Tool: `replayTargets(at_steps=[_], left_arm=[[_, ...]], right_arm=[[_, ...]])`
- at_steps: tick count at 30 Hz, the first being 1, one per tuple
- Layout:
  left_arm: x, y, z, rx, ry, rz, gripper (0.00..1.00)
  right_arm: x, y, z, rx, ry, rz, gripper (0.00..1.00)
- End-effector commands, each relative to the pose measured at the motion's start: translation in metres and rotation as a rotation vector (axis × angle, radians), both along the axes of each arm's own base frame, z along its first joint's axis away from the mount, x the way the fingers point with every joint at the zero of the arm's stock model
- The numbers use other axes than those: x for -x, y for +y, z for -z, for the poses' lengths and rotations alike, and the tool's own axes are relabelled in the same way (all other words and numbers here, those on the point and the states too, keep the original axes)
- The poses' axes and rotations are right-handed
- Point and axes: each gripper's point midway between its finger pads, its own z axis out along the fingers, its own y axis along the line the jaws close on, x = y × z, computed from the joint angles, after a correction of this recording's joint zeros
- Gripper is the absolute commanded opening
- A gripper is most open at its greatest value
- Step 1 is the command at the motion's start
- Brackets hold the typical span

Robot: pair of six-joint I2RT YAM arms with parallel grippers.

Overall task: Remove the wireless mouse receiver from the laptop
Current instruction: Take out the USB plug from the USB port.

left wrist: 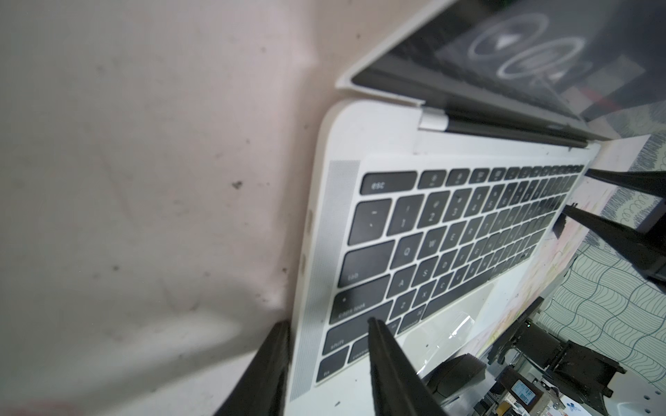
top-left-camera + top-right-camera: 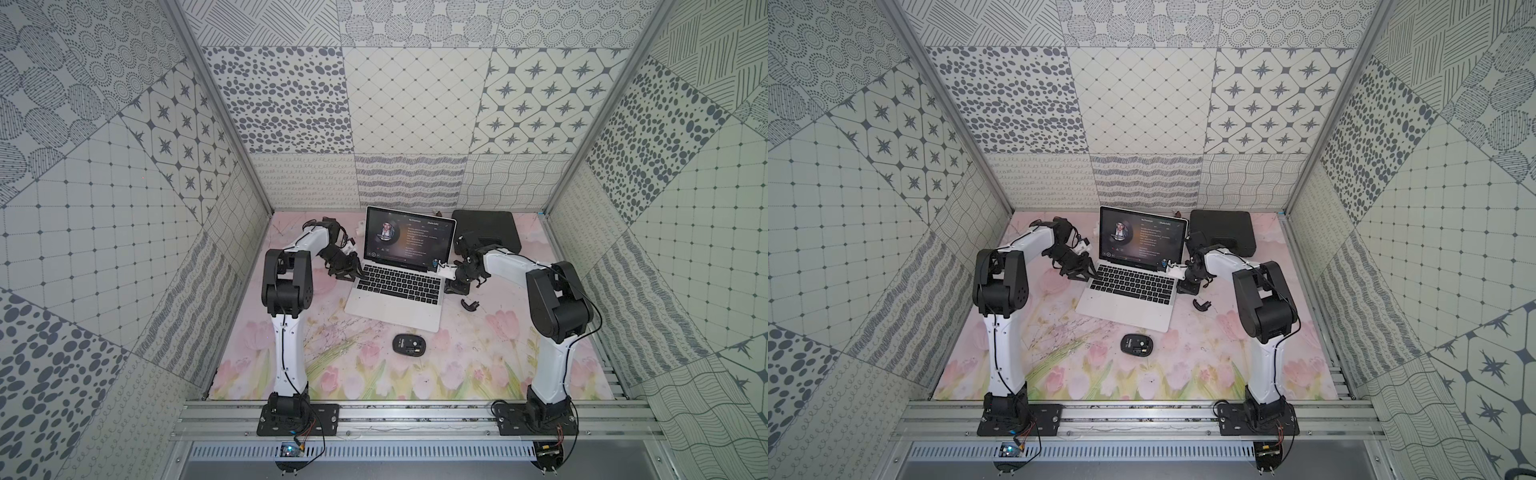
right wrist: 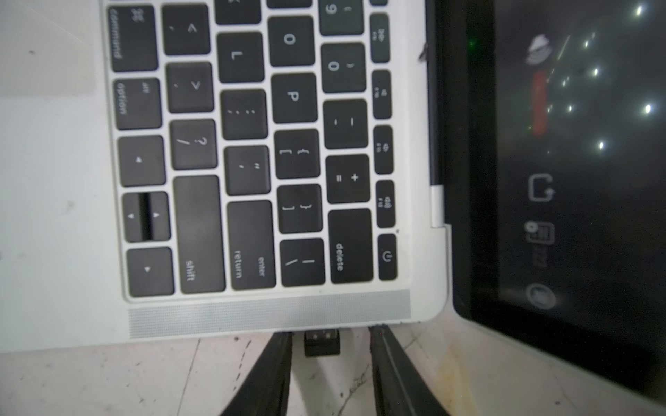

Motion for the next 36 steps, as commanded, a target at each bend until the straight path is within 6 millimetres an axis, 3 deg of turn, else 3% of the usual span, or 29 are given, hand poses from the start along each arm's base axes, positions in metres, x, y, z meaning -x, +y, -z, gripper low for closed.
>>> replayTargets(at_steps=[1,14,18,36], left_arm=[[0.014,0.015,0.027,-0.124,0.067,0.022,0.41],[0.013,0.016,0.029,-0.129,0.068,0.022,0.41],[0.014,0.016,0.029,-0.130,0.070,0.023,0.41],[0.016,0.020,0.030,-0.147,0.079,0.029,0.40]], right_arm=[[0.000,-0.009,0.023,0.066,0.030,0.015,0.42],[-0.001,-0.014,0.023,0.074,0.033,0.025,0.45],[0.010,-0.005,0.018,0.022,0.118,-0.005,0.44],[0.014,-0.006,0.022,0.047,0.139,-0.015,0.17]])
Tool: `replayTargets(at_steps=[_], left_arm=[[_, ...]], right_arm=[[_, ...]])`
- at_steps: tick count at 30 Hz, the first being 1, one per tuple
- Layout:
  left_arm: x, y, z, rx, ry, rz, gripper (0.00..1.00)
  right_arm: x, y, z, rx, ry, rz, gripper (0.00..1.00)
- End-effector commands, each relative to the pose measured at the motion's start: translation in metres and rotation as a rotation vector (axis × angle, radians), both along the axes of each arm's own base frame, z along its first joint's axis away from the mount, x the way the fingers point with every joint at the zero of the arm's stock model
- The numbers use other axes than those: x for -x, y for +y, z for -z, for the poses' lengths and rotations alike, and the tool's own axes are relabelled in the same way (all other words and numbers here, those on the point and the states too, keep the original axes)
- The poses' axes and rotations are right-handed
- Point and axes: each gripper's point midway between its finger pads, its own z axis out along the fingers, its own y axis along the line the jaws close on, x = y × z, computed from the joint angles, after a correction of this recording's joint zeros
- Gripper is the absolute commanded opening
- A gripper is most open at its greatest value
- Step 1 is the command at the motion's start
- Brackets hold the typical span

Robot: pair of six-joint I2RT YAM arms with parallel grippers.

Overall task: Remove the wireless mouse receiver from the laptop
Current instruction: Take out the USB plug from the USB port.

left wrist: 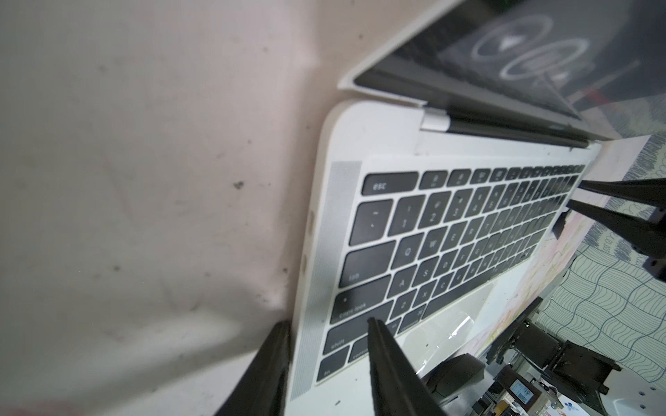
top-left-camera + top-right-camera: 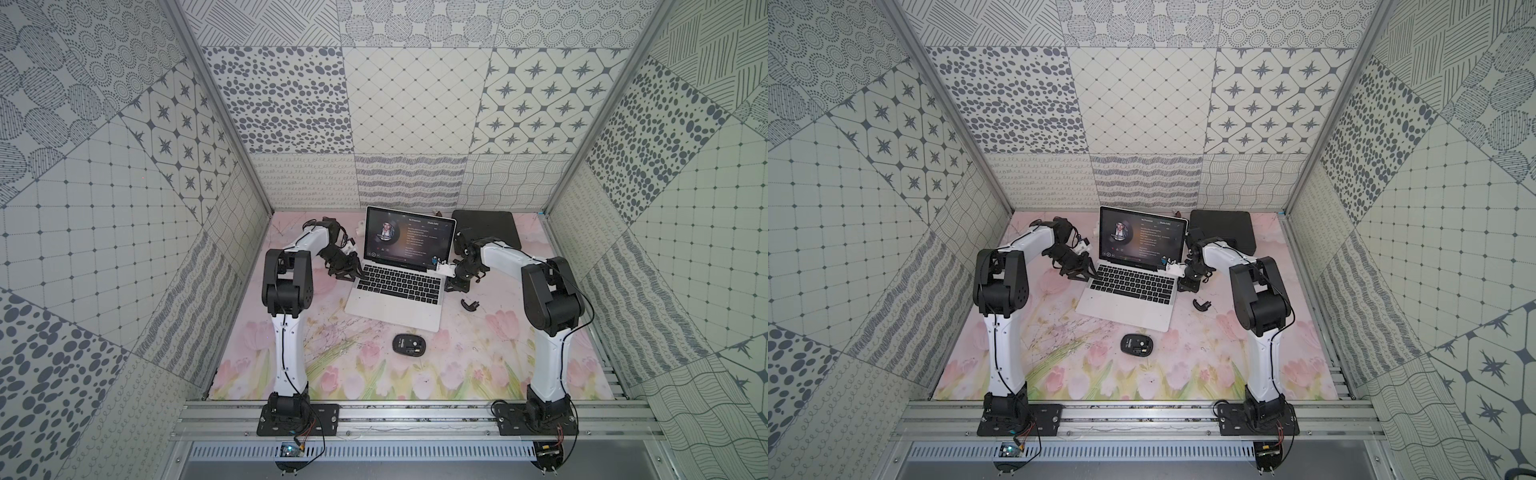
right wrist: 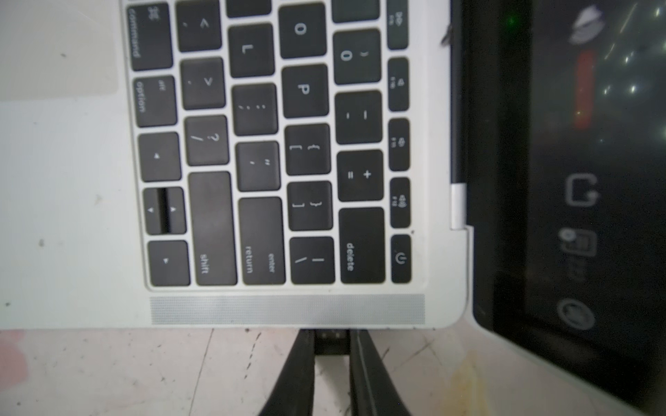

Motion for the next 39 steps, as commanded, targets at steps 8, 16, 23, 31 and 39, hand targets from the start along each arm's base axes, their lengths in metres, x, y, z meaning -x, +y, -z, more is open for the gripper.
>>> replayTargets(at_steps=[8,16,23,31,39], left_arm=[[0.019,0.023,0.035,-0.169,0.092,0.034,0.39],[0.020,0.024,0.039,-0.174,0.101,0.036,0.39],[0.019,0.024,0.039,-0.174,0.102,0.034,0.39],[0.009,0.011,0.011,-0.094,0.053,0.008,0.45],[0.000,-0.023,-0.074,0.159,-0.097,-0.056,0.53]], right_arm=[[0.011,-0.025,0.019,0.075,0.021,0.035,0.07],[0.017,-0.038,0.017,0.064,0.028,0.062,0.06],[0.016,-0.043,0.011,0.057,0.017,0.073,0.05],[0.013,-0.040,-0.008,0.024,-0.026,0.090,0.06],[0.017,-0.021,-0.057,-0.073,-0.147,0.078,0.06]])
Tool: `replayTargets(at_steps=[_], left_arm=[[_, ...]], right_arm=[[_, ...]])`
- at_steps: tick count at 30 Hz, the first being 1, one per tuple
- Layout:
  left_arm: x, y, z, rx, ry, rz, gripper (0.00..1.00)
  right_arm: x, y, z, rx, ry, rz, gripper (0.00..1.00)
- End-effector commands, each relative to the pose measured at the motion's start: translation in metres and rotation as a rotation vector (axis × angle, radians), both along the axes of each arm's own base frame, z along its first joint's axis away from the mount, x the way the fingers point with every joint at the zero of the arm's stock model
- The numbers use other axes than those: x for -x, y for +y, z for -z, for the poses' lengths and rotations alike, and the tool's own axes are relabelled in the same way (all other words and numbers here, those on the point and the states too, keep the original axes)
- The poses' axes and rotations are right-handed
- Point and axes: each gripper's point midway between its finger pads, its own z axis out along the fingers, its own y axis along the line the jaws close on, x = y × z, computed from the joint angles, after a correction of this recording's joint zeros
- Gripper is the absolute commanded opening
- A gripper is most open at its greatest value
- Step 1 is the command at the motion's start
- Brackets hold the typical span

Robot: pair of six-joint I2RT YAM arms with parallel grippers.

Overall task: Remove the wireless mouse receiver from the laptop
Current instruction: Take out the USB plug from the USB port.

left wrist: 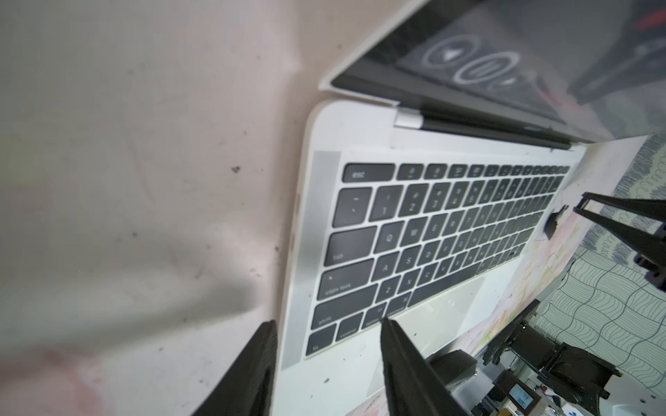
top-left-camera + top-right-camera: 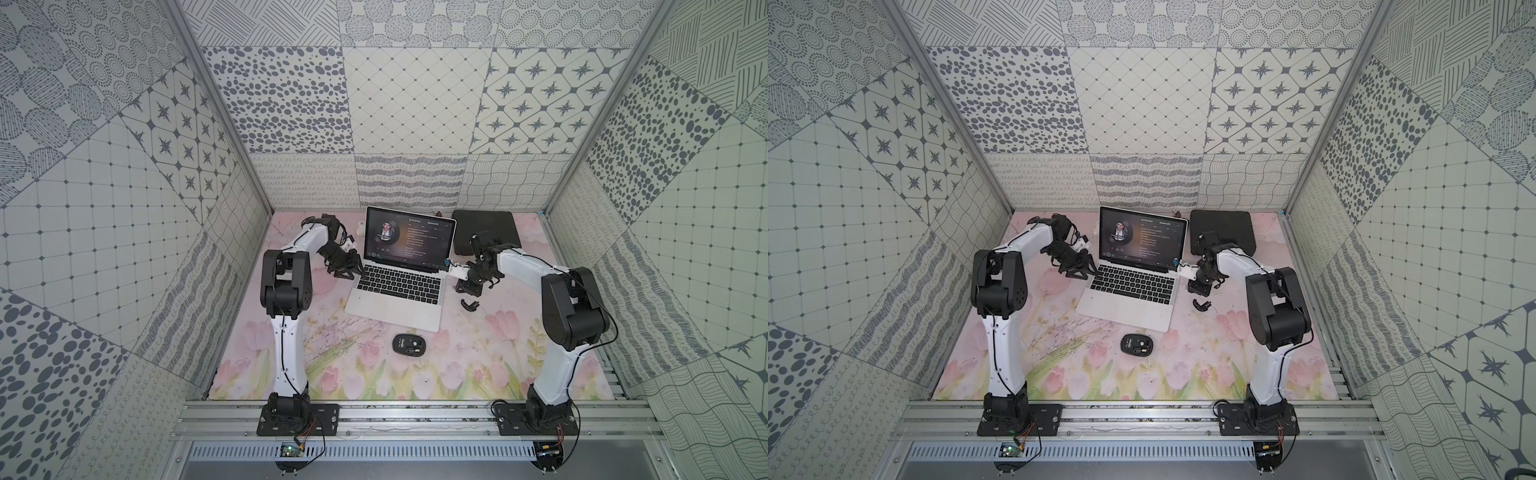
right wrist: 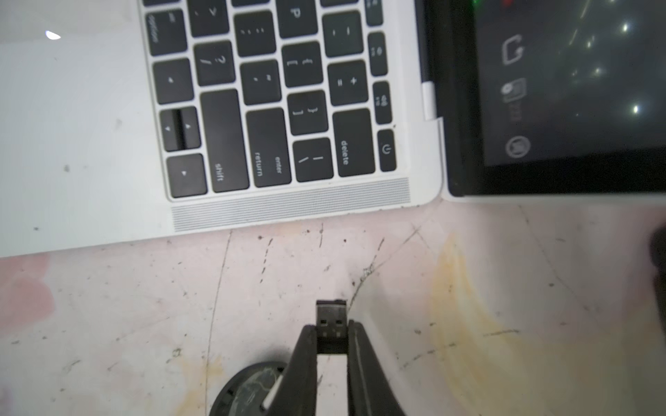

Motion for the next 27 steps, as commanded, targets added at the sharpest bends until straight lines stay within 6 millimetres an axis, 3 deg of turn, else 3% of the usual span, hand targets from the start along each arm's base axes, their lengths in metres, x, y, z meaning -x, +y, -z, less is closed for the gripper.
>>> replayTargets(at_steps=[1,3,4,5,9,14,18,22,25,27], left_arm=[[0.003,-0.029,-0.053,0.215,-0.072,-0.048,0.54],[0.005,-0.043,-0.074,0.351,-0.107,-0.082,0.62],[0.006,-0.049,-0.087,0.426,-0.132,-0.091,0.73],[0.008,-0.052,-0.094,0.473,-0.141,-0.102,0.98],[0.012,-0.057,-0.122,0.622,-0.144,-0.179,1.00],[0.031,-0.068,-0.156,0.753,-0.186,-0.196,1.00],[0.053,-0.072,-0.158,0.815,-0.094,-0.310,1.00],[0.090,-0.100,-0.178,0.925,-0.101,-0.156,0.99],[0.129,-0.122,-0.182,0.735,-0.254,0.019,0.96],[0.142,-0.130,-0.187,0.694,-0.310,0.086,0.94]], right_arm=[[0.005,0.017,-0.030,-0.067,-0.072,-0.016,0.07],[0.009,0.025,-0.042,-0.095,-0.101,-0.025,0.08],[0.012,0.030,-0.048,-0.110,-0.112,-0.034,0.08],[0.014,0.035,-0.054,-0.126,-0.121,-0.040,0.08],[0.027,0.059,-0.086,-0.213,-0.176,-0.083,0.08],[0.052,0.086,-0.120,-0.328,-0.217,-0.145,0.09],[0.068,0.098,-0.136,-0.371,-0.232,-0.184,0.09],[0.085,0.112,-0.148,-0.393,-0.240,-0.234,0.09],[0.098,0.120,-0.159,-0.417,-0.232,-0.271,0.10],[0.106,0.125,-0.165,-0.434,-0.229,-0.292,0.10]])
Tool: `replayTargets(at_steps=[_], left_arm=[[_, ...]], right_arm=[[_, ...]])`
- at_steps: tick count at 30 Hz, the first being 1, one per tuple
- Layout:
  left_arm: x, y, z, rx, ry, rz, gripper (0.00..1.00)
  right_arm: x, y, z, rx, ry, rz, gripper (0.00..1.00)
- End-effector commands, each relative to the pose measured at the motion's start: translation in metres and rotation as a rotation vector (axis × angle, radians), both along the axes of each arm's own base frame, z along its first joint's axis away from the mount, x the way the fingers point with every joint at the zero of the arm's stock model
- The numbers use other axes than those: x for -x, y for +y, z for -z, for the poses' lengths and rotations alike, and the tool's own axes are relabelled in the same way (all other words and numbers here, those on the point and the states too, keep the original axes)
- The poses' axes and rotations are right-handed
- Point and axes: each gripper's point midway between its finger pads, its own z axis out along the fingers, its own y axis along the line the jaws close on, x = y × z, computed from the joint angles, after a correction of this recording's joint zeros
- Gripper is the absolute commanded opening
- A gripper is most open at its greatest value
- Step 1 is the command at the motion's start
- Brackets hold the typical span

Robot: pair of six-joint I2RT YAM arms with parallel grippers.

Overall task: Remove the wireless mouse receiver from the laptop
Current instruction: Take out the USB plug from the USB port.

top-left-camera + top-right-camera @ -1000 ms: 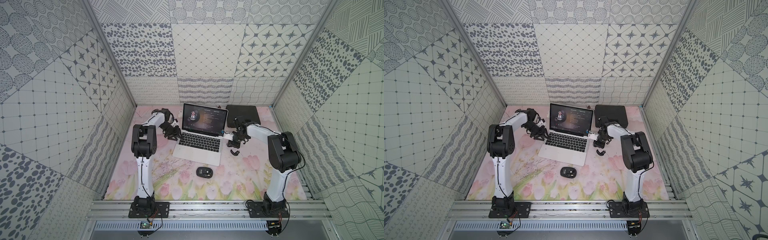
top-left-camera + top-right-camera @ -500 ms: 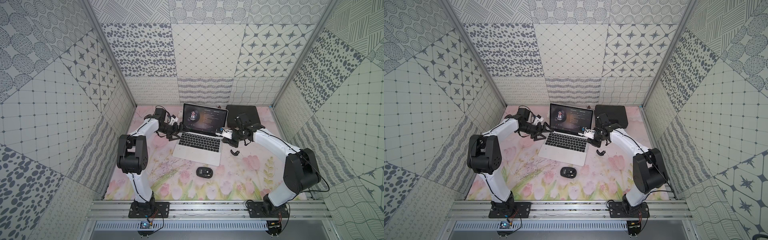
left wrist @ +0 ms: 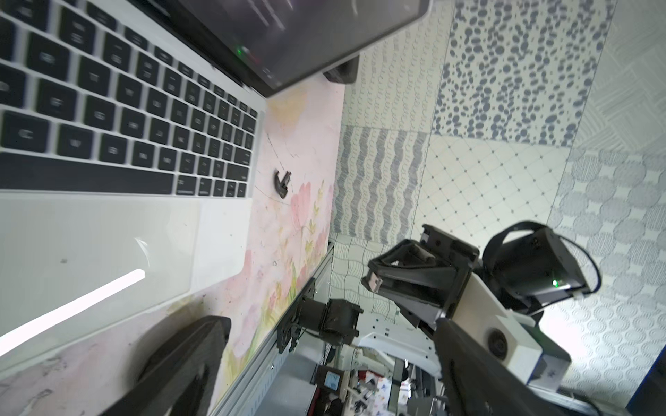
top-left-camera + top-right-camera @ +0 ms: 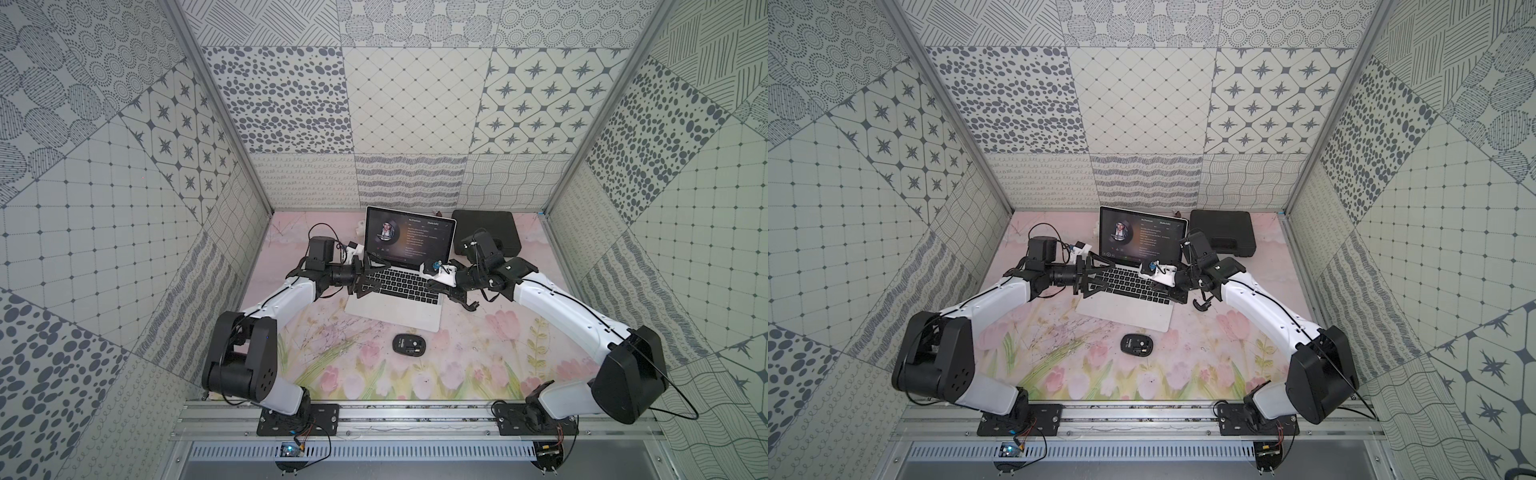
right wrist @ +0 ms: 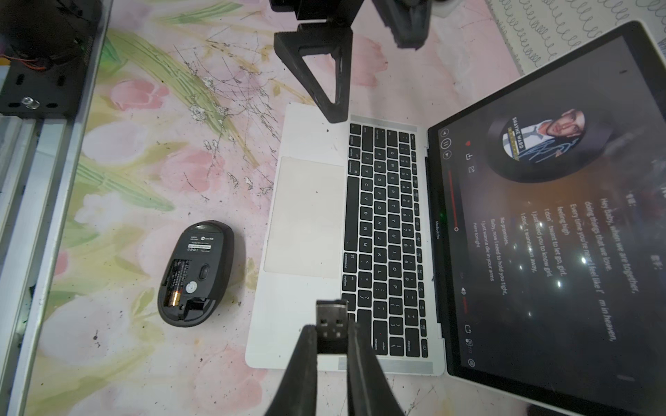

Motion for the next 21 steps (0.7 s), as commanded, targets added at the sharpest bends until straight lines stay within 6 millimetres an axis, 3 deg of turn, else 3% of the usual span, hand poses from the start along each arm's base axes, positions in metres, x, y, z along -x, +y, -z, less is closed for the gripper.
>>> replayTargets(at_steps=[1,5,10,12,21], left_arm=[[0.040,-0.024,-0.035,-0.013,-0.227,0.161,0.90],[0.047,-0.028,-0.030,-0.024,-0.235,0.194,0.78],[0.062,-0.043,-0.023,-0.090,-0.273,0.272,0.71],[0.065,-0.049,-0.020,-0.113,-0.272,0.296,0.69],[0.069,-0.057,-0.009,-0.117,-0.236,0.335,0.45]], right_arm=[[0.016,0.011,-0.023,-0.057,-0.006,-0.042,0.10],[0.027,0.019,-0.031,-0.055,-0.018,-0.073,0.11],[0.035,0.026,-0.032,-0.029,-0.031,-0.093,0.11],[0.036,0.028,-0.034,-0.027,-0.038,-0.095,0.11],[0.035,0.032,-0.040,-0.015,-0.068,-0.089,0.11]])
